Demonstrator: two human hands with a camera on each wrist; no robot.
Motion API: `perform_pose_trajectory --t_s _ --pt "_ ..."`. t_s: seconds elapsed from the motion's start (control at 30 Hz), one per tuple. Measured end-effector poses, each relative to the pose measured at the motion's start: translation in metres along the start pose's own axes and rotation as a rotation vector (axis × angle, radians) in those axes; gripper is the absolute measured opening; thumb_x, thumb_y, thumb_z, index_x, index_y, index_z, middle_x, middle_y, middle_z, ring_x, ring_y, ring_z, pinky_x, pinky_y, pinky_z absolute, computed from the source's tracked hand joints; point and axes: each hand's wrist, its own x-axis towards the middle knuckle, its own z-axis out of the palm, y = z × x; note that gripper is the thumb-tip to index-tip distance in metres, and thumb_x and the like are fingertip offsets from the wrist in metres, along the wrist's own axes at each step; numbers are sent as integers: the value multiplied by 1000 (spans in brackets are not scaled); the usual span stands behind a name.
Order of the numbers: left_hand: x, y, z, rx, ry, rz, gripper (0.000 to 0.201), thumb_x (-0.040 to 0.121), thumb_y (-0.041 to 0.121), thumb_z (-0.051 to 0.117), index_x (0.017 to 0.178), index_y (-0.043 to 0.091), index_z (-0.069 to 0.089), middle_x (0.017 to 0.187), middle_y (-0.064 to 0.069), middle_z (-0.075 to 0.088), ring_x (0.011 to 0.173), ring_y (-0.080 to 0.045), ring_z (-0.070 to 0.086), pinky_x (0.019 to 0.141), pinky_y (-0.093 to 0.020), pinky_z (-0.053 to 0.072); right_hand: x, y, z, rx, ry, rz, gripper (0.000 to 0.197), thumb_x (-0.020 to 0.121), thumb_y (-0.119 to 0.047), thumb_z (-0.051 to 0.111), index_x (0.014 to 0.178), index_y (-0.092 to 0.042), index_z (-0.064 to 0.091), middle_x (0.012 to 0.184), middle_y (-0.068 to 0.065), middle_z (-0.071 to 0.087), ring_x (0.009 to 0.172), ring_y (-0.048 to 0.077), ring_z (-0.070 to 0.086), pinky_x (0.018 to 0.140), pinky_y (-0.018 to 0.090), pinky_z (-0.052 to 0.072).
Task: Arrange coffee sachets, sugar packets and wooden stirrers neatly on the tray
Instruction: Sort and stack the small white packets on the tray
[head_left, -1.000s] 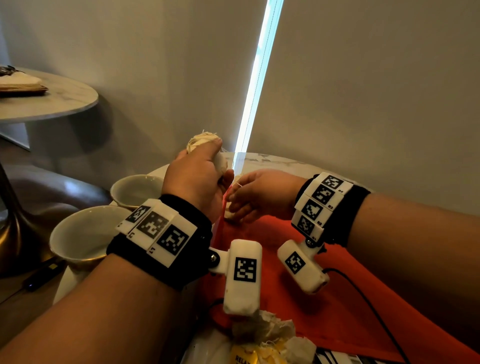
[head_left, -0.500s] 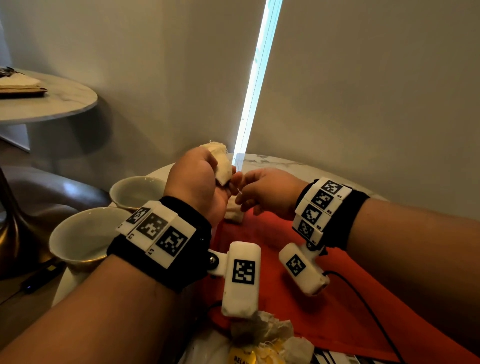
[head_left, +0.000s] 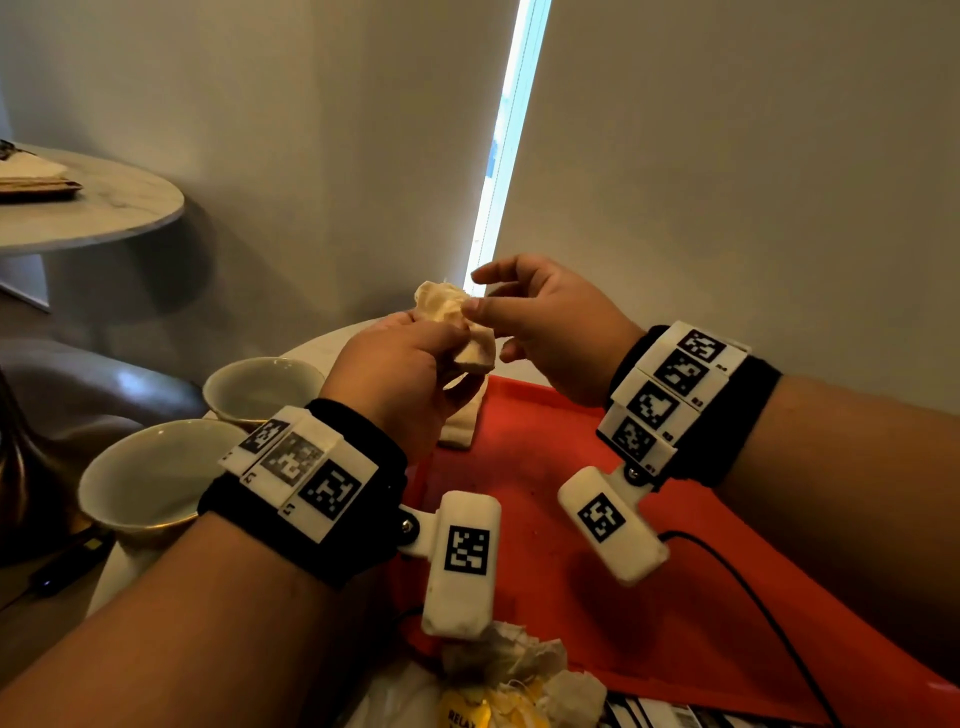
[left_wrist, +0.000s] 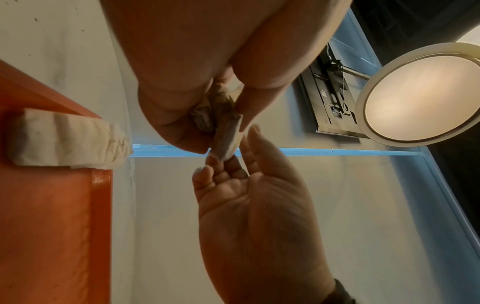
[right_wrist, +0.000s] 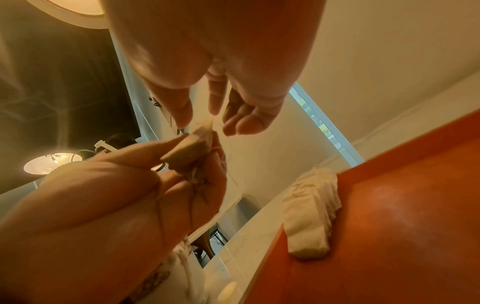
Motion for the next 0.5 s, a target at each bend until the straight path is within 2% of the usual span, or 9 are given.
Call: perform_pose_trajectory --t_s 0.1,0.2,0.27,0.37,0.5 --pt "1 -1 -2 13 -11 12 30 96 3 55 126 1 58 108 -21 72 83 -23 74 62 -27 58 -1 5 3 80 3 -9 31 87 -3 73 114 -13 61 95 9 65 89 30 68 85 55 59" --pt "5 -3 -3 -1 16 24 33 95 2 58 128 1 58 113 -23 70 79 -23 74 60 -27 56 -2 6 2 88 21 -16 29 87 5 69 107 -15 63 92 7 63 89 31 66 86 58 58" --pt "8 -5 -4 -10 46 28 35 95 3 59 130 3 57 115 -22 70 85 -25 75 61 -28 57 -3 7 -1 70 19 -13 31 87 7 67 106 -17 63 92 6 64 89 30 67 83 52 60" --pt "11 -6 -6 9 69 43 37 94 0 58 131 5 57 117 -21 69 98 -31 72 66 -29 59 -4 7 -5 75 -6 -6 31 86 7 67 107 -16 65 91 7 65 78 21 67 69 35 57" --pt "12 -7 -9 45 60 57 38 92 -1 57 129 7 58 117 -21 69 101 -31 71 74 -34 58 -4 6 -4 96 -52 25 20 91 0 65 106 -13 67 88 7 68 69 16 65 56 29 48"
